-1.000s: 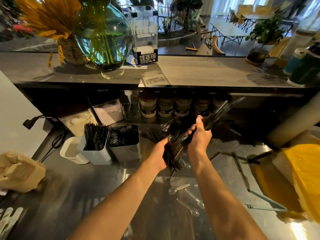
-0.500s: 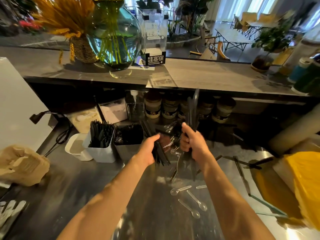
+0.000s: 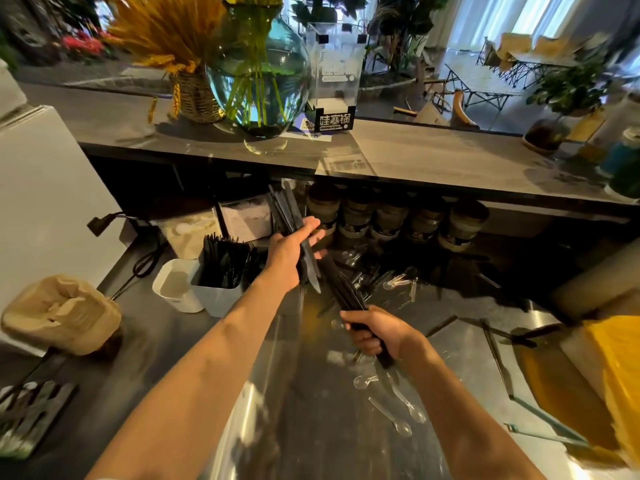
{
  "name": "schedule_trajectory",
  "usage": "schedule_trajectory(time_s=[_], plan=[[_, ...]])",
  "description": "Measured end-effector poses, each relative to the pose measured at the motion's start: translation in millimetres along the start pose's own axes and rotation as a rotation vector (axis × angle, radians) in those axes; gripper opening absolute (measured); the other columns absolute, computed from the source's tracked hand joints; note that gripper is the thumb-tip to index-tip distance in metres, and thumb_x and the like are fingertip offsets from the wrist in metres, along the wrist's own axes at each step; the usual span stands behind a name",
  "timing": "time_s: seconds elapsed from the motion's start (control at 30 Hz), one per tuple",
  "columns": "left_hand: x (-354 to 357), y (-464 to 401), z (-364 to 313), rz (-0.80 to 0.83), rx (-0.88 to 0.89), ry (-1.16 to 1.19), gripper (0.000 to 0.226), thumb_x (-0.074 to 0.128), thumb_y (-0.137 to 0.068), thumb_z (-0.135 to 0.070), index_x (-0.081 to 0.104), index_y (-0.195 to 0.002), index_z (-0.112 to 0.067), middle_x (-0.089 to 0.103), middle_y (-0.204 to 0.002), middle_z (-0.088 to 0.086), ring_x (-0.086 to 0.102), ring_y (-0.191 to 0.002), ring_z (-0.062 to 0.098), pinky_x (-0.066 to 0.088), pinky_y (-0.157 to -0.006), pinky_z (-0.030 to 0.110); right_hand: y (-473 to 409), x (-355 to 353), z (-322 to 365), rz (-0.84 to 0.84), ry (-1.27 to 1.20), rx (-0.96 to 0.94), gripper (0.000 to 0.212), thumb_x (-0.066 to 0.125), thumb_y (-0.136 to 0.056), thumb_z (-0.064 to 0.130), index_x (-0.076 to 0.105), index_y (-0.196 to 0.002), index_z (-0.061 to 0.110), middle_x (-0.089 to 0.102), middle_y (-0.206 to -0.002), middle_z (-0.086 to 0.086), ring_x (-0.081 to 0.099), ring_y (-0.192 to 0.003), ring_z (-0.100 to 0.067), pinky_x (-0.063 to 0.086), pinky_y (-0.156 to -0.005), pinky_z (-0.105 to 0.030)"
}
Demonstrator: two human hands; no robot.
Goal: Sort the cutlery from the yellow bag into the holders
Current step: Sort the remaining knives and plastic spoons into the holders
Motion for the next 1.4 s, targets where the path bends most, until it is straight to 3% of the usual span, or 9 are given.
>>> schedule_trajectory(time_s=[0.17,0.3,0.6,0.67,0.77,0.97,1.17,1.27,1.4], plan=[[-10,4,7,0.084,0.004,-0.154,0.01,0.062,-0.097,-0.01,0.069,-0.102,-0.006,0.075,-0.098,0.011,0.074,-0.094,0.029,0.059,-0.077,0.046,-9,16,-5,0.008,0.032,0.098,0.037,0.057,-0.099,0.029,0.047,-0.066,0.019,0.03,-0.053,0.005,0.024,-0.039,-0.008,0.018,-0.036,-0.02],[-20,7,25,0.11,-0.028,-0.249,0.01,0.062,-0.094,-0.004,0.071,-0.097,-0.006,0.076,-0.097,0.014,0.073,-0.098,0.026,0.051,-0.1,0.044,-23,35,12,-0.019,0.023,0.074,0.046,0.058,-0.099,0.029,0.042,-0.058,0.018,0.033,-0.049,0.002,0.03,-0.035,-0.01,0.026,-0.036,-0.021],[-48,9,28,0.105,-0.113,-0.176,0.013,0.062,-0.095,-0.008,0.075,-0.097,-0.011,0.075,-0.107,0.013,0.069,-0.111,0.021,0.047,-0.106,0.047,-48,59,35,-0.005,-0.046,0.004,0.038,0.065,-0.097,0.028,0.062,-0.06,0.019,0.046,-0.055,0.002,0.038,-0.04,-0.009,0.032,-0.038,-0.02],[-50,8,28,0.128,-0.132,-0.195,0.014,0.062,-0.095,-0.009,0.075,-0.098,-0.012,0.076,-0.107,0.009,0.068,-0.111,0.019,0.049,-0.105,0.044,-52,65,37,-0.017,-0.072,0.013,0.037,0.065,-0.097,0.026,0.06,-0.061,0.018,0.044,-0.055,0.002,0.036,-0.04,-0.01,0.031,-0.038,-0.021],[-55,11,21,0.127,-0.179,-0.163,0.013,0.061,-0.097,-0.012,0.073,-0.1,-0.013,0.077,-0.102,0.001,0.072,-0.097,0.014,0.058,-0.086,0.035,-56,65,39,-0.075,-0.088,0.032,0.043,0.063,-0.096,0.029,0.053,-0.056,0.021,0.037,-0.053,0.004,0.031,-0.04,-0.01,0.025,-0.038,-0.022],[-78,6,14,0.013,-0.206,0.001,0.011,0.06,-0.097,-0.009,0.065,-0.107,-0.006,0.075,-0.103,0.017,0.074,-0.095,0.031,0.061,-0.076,0.044,-49,50,94,-0.211,-0.36,-0.312,0.044,0.057,-0.099,0.033,0.038,-0.062,0.019,0.028,-0.051,0.002,0.029,-0.041,-0.012,0.029,-0.039,-0.024],[-89,15,23,-0.036,-0.321,-0.078,0.048,0.068,-0.089,-0.013,0.05,-0.132,-0.002,0.073,-0.107,0.021,0.073,-0.094,0.038,0.06,-0.075,0.051,-28,32,149,-0.244,-0.862,-0.685,0.04,0.046,-0.103,0.033,0.053,-0.067,0.018,0.029,-0.045,0.009,0.024,-0.036,-0.004,0.02,-0.035,-0.018],[-91,26,28,-0.076,-0.394,-0.058,0.021,0.057,-0.097,-0.015,0.065,-0.114,-0.006,0.074,-0.103,0.021,0.074,-0.089,0.038,0.061,-0.071,0.048,-17,25,160,-0.377,-0.898,-0.794,0.046,0.049,-0.101,0.03,0.044,-0.057,0.02,0.027,-0.047,0.007,0.021,-0.04,-0.009,0.019,-0.039,-0.023],[-88,36,28,-0.106,-0.443,0.065,0.019,0.051,-0.099,-0.014,0.067,-0.091,-0.006,0.072,-0.086,0.023,0.068,-0.075,0.036,0.06,-0.056,0.037,-18,40,166,-0.477,-0.833,-0.877,0.042,0.06,-0.094,0.031,0.042,-0.058,0.019,0.033,-0.049,0.005,0.028,-0.044,-0.012,0.025,-0.044,-0.027]])
Point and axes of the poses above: each hand's wrist, its own y-axis away from the middle knuckle, its own x-axis out of the palm, z = x × y, the point moved 9 cm from there along -y, towards the middle knuckle
